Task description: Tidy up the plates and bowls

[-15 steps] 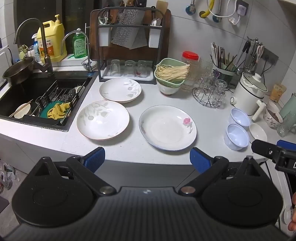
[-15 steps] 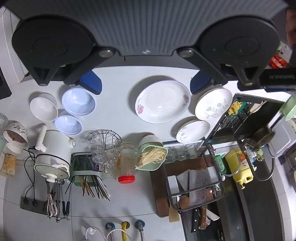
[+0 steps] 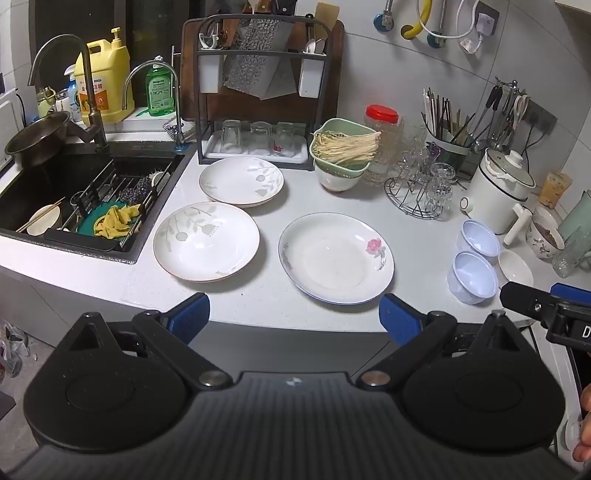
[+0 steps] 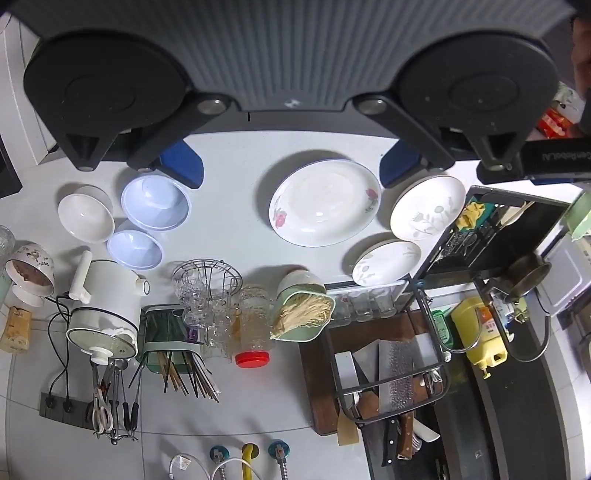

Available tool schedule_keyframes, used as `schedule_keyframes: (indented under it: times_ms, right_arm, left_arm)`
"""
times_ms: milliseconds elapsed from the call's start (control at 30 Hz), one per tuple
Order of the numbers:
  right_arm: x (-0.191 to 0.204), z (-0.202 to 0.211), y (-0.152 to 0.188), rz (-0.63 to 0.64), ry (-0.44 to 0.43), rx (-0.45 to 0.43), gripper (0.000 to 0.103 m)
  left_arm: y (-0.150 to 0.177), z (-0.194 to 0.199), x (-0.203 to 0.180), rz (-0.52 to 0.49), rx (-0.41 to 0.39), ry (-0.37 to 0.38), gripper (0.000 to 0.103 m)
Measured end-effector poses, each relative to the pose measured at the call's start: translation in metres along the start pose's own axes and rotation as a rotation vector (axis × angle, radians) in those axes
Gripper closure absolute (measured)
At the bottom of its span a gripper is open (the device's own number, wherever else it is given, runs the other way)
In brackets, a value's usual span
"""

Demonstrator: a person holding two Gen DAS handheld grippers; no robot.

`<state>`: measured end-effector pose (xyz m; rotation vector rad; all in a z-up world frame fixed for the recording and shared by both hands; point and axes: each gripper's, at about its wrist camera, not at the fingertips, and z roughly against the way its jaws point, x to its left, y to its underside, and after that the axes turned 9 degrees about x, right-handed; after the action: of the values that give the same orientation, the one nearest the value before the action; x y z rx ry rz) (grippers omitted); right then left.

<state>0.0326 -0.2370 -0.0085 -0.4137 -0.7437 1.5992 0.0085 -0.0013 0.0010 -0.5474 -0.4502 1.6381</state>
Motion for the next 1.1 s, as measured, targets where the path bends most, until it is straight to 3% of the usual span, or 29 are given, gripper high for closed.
schedule_keyframes:
  times_ms: [1100]
  right_arm:
    - [0.011,0.009,0.011,0.005,-0.005,-0.006,0.000]
  left_arm:
    - [0.015,0.020,0.012,-0.001,-0.025,0.003,0.003]
